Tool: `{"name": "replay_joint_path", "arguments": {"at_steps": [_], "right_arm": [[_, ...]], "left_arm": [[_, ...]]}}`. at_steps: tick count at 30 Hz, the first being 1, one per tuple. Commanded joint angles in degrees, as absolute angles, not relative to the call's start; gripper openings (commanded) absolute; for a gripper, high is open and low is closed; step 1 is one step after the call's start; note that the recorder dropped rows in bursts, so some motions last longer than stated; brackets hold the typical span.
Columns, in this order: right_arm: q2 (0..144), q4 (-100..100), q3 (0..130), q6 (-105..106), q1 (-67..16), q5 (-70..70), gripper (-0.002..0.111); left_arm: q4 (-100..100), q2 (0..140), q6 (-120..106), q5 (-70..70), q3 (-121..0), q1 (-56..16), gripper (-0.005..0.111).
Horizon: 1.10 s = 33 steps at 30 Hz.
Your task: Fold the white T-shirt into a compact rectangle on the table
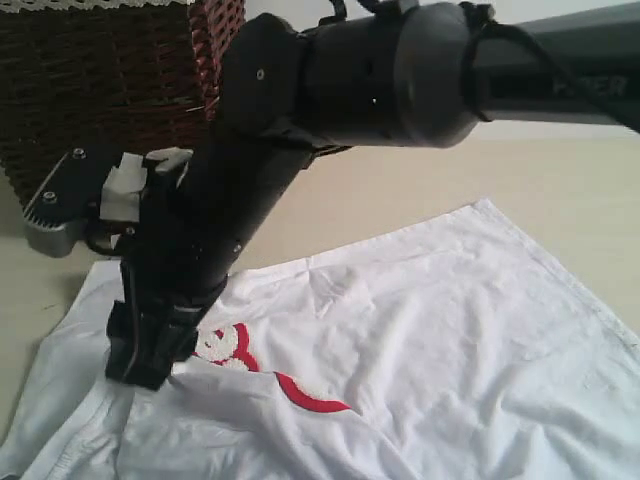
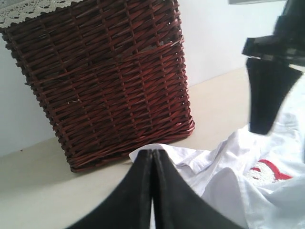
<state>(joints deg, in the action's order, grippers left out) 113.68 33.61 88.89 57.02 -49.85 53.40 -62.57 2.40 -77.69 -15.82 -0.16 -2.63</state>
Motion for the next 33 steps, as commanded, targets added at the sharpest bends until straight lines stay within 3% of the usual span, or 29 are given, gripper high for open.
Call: {"name": "replay_joint_path", "arguments": {"at_steps": [1,14,16,21,22,33], "right_arm": [[116.7,36.7,88.9,60.9,-50.9,70.0,0.06],[127.0,30.3,88.9,64.4,-57.8,65.5,0.057],[127.3,29.2,88.9,63.0,-58.0,64.1,0.048],[127.1,28.0,88.9,61.2,-58.0,64.3,0.004],[126.9,28.4,88.9,61.2,-58.0,65.2,0.0],[123.4,47.8,88.7,74.9,-58.0,70.0,0.0]], "left_arm": [[-62.6,2.0,-77.7,-15.8,0.0,-2.5,0.0],[-62.6,2.0,-77.7,-15.8,0.0,-2.5,0.0],[-62.6,2.0,-77.7,-15.8,0.0,-2.5,0.0],[-62.6,2.0,-77.7,-15.8,0.0,-2.5,0.0],[-62.6,2.0,-77.7,-15.8,0.0,-2.5,0.0],[-62.6,2.0,-77.7,-15.8,0.0,-2.5,0.0]]}}
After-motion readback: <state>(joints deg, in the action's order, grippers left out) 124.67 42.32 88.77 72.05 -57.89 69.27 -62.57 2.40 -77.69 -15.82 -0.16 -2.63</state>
